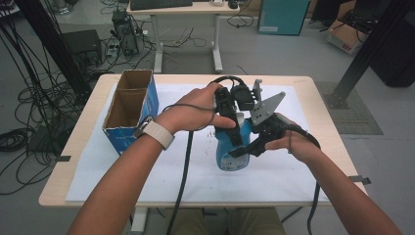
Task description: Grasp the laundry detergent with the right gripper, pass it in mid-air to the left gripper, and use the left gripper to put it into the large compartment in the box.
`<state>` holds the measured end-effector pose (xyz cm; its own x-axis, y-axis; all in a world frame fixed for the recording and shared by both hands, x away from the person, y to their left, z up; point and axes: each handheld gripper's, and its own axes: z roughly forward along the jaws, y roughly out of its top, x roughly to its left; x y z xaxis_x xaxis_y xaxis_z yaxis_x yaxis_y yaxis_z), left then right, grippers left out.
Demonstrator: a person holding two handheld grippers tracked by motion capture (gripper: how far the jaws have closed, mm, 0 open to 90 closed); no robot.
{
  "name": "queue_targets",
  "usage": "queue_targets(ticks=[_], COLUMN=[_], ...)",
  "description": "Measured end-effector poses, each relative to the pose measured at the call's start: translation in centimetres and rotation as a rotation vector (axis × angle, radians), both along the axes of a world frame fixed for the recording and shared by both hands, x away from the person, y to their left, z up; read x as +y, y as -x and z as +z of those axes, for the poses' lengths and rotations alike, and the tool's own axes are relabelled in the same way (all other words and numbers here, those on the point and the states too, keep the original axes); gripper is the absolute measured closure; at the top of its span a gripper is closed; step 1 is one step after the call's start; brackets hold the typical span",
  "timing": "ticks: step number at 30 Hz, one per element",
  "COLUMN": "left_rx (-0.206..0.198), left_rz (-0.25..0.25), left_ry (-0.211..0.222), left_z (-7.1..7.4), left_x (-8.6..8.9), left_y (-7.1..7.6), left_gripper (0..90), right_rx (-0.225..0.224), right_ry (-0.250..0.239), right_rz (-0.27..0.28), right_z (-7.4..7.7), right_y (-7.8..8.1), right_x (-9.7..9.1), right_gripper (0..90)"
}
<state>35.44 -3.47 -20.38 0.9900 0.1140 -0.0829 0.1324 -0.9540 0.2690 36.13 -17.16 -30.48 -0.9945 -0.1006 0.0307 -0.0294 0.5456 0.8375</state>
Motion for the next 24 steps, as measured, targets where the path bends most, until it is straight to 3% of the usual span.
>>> queue_targets(ticks=[10,24], left_rx=[0.002,-0.002], left_rz=[0.000,0.005], left_ry=[0.001,-0.002], left_z=[-0.04,0.37], left_x=[0.11,-0.09], left_y=[0.02,0.13], left_gripper=[37.5,37.4], right_rx=[0.015,0.003], right_ry=[0.001,-0.009], right_rz=[0.002,0.002], right_z=[0.00,0.25], right_y=[0.09,0.14], right_x=[0.07,-0.07], right_gripper=[43.7,43.6])
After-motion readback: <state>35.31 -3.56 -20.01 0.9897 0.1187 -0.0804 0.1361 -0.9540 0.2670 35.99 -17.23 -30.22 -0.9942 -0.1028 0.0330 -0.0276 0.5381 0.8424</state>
